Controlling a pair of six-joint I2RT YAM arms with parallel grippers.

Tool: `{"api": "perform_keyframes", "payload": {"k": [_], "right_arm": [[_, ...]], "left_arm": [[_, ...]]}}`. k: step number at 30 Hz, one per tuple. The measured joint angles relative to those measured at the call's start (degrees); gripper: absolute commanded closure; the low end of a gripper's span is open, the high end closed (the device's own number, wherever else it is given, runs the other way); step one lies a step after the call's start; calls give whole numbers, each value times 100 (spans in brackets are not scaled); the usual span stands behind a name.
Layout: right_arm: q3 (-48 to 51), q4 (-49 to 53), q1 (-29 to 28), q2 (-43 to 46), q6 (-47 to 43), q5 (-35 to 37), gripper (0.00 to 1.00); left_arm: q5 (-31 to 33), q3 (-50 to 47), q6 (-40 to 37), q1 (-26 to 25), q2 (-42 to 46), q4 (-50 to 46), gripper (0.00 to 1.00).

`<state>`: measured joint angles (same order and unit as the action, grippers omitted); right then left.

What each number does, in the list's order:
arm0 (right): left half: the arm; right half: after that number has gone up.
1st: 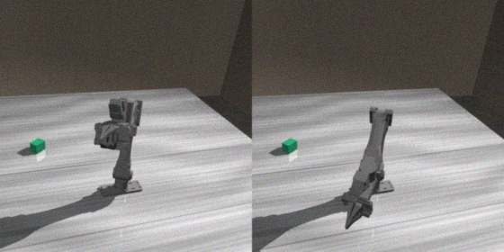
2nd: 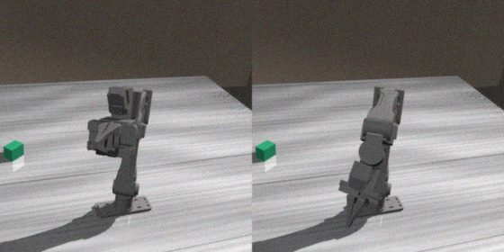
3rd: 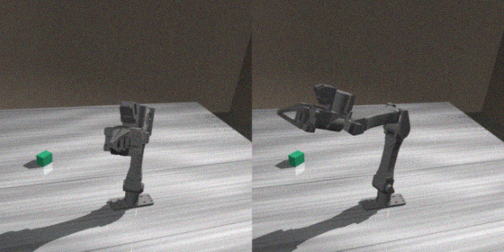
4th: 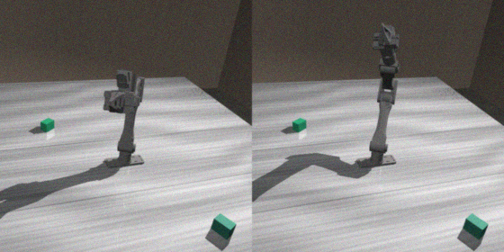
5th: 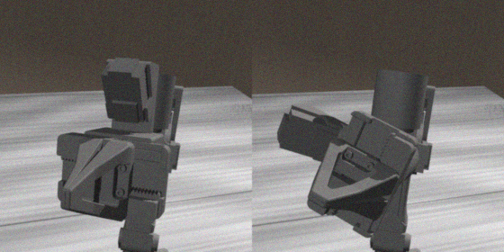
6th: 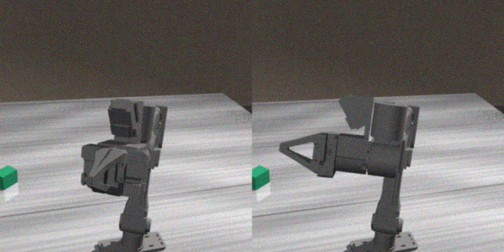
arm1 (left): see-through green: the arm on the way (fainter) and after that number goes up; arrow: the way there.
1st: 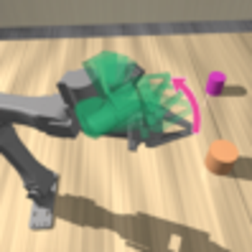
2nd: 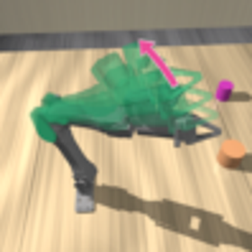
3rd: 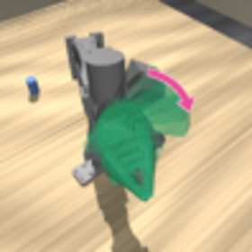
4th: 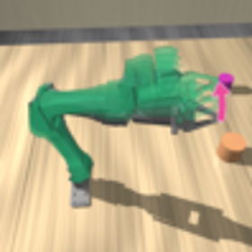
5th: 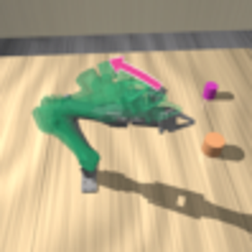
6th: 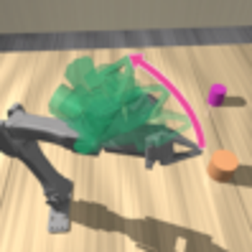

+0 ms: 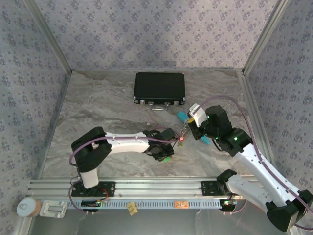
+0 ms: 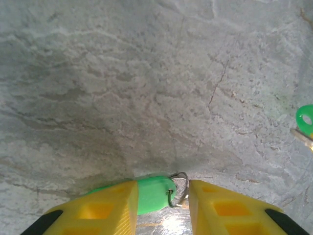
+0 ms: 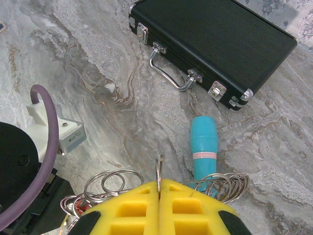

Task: Put the keys on the keyring

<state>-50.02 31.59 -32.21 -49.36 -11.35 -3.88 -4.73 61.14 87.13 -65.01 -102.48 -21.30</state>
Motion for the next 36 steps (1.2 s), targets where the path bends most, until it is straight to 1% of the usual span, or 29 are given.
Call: {"api": "perform_keyframes", "payload": {"k": [3, 6, 17, 22, 33, 36], "right_arm": [[0, 2, 0, 0, 0, -2, 100], [0, 2, 0, 0, 0, -4, 100], [0, 4, 0, 0, 2, -48, 100], [0, 20, 0, 0, 2, -79, 100], [0, 42, -2, 26, 2, -92, 100], [0, 42, -2, 26, 2, -107, 100]], "left_arm": [[-24, 17, 15, 15, -9, 0, 74], [-44, 39, 20, 22, -59, -2, 75], [-42, 326, -114, 52, -94, -195, 75], [-42, 361, -118, 52, -186, -302, 72], [-46, 505, -223, 52, -358, -319, 78], [-44, 520, -245, 52, -372, -321, 77]]}}
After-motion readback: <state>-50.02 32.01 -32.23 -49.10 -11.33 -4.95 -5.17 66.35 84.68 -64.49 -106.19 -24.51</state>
